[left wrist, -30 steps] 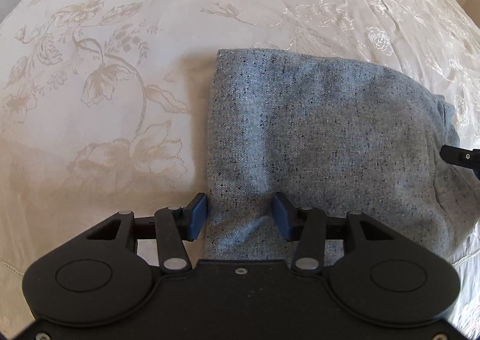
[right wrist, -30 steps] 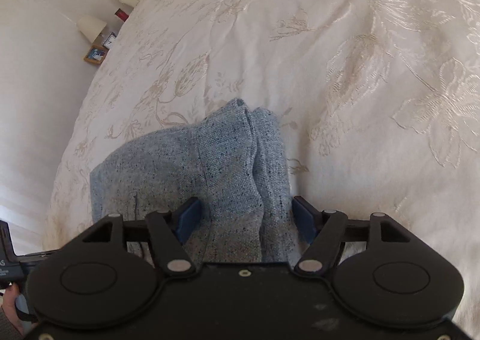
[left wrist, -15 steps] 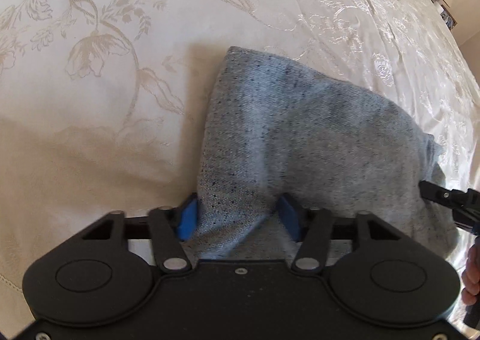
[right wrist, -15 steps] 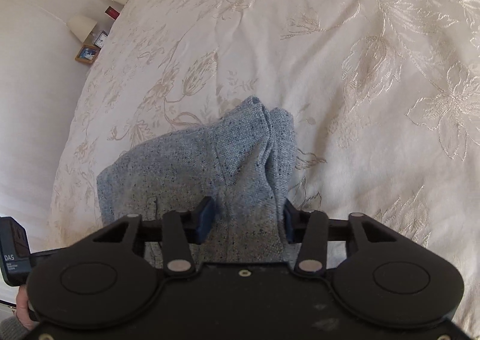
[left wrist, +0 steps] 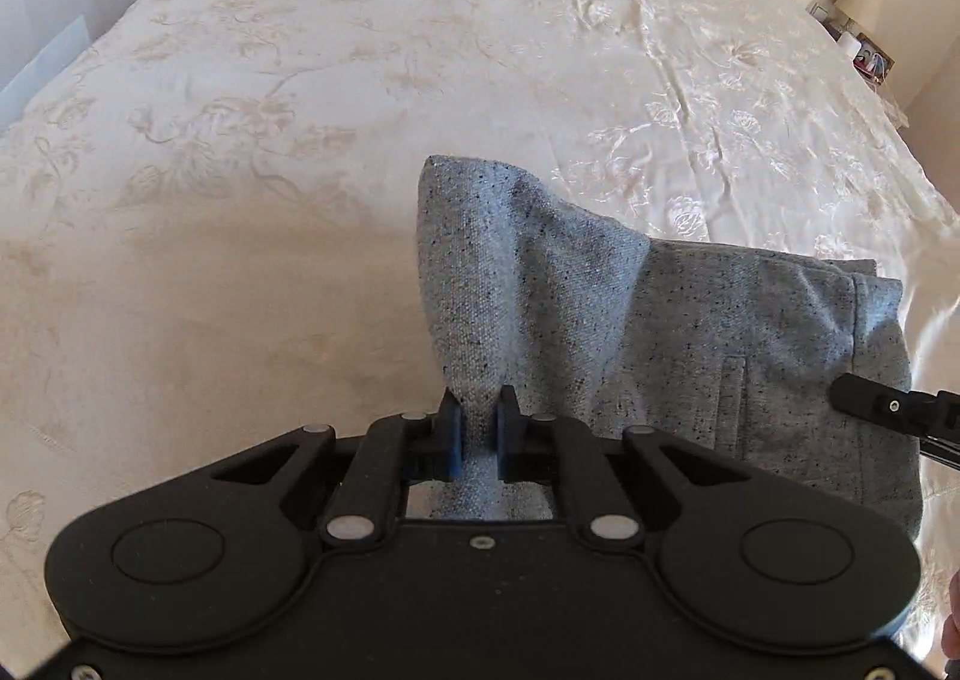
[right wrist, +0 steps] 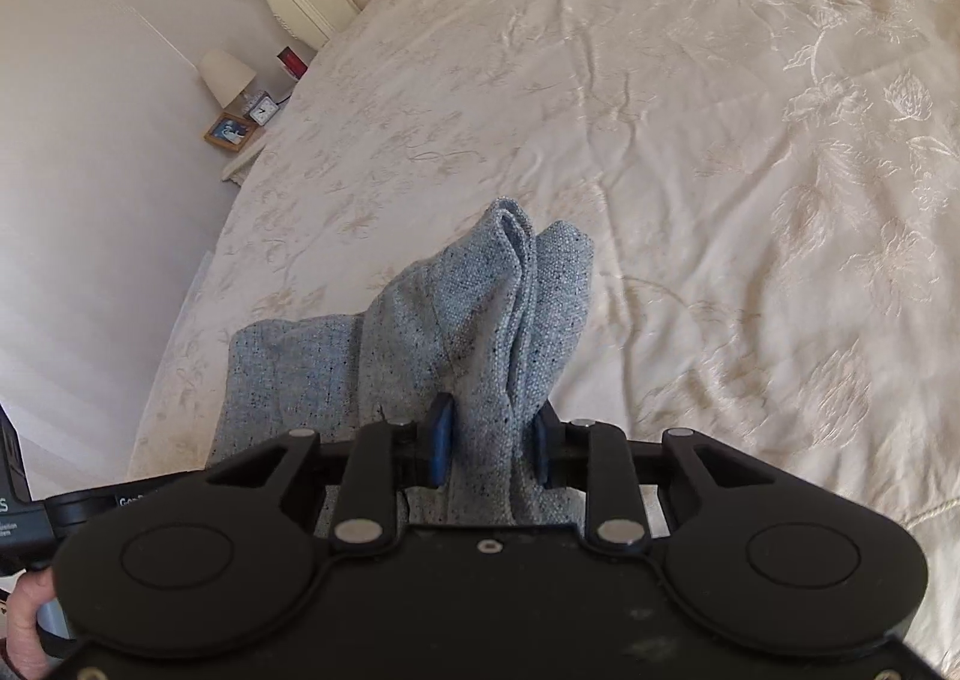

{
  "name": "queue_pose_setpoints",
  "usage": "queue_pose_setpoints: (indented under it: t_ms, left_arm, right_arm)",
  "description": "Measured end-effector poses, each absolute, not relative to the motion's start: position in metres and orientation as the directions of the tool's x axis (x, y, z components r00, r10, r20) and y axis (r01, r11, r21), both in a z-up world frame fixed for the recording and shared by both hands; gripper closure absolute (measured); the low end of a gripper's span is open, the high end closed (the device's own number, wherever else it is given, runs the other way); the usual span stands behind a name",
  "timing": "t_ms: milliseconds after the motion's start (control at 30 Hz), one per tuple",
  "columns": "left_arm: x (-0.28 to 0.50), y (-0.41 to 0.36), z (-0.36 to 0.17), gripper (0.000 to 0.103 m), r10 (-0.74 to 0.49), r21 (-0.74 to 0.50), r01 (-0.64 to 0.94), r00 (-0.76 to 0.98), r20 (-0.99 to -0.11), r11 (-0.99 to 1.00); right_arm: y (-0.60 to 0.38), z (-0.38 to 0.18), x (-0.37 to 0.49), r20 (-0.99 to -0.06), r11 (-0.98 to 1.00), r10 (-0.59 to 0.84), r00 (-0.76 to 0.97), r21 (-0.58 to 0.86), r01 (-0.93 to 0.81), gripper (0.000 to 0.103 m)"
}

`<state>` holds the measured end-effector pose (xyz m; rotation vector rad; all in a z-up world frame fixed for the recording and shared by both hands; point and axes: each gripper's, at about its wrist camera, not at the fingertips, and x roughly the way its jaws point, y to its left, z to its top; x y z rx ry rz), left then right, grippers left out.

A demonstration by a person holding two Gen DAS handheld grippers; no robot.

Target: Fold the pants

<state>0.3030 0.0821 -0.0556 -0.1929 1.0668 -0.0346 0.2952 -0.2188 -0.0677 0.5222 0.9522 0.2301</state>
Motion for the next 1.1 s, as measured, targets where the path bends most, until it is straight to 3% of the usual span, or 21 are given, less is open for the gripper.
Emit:
queue_pose_setpoints:
  t_ms: [233,400,567,633,767,1100]
  left_arm:
    - [0.266,0.169,-0.039,0.089,-0.053,-0.110,-0.097,0.461,-0.886,0.989]
    - [0.261,0.224,-0.065,0.085,0.015,-0.061,-0.174,0.407,-0.913,0.983]
    - [0.263,0.247,-0.088,0.082,0.177,0.099,-0.216,0.378,-0.909,0.971]
    - [0.260,0.256,-0.087,0.082,0.172,0.089,-0.225,0.383,-0.907,0.970]
    - [0.256,0.262,-0.081,0.079,0.145,0.058,-0.228,0.386,-0.911,0.972]
    - [0.232,0.231,-0.067,0.079,0.127,0.042,-0.220,0.388,-0.913,0.975]
  right_arm:
    - [-0.131,-0.065,0.273,-0.708,0.815,0.499,0.500,0.579,0.008,0.076]
    - [-0.057,-0.090,0.279,-0.741,0.835,0.494,0.454,0.550,-0.010,0.076]
    - [-0.005,-0.109,0.288,-0.858,0.951,0.288,0.426,0.310,-0.019,0.070]
    - [-0.002,-0.108,0.287,-0.875,0.973,0.209,0.437,0.231,-0.003,0.070]
    - [-0.006,-0.092,0.274,-0.859,0.975,0.193,0.474,0.221,0.002,0.070]
    - [0.005,-0.038,0.232,-0.786,0.966,0.256,0.563,0.226,-0.123,0.070]
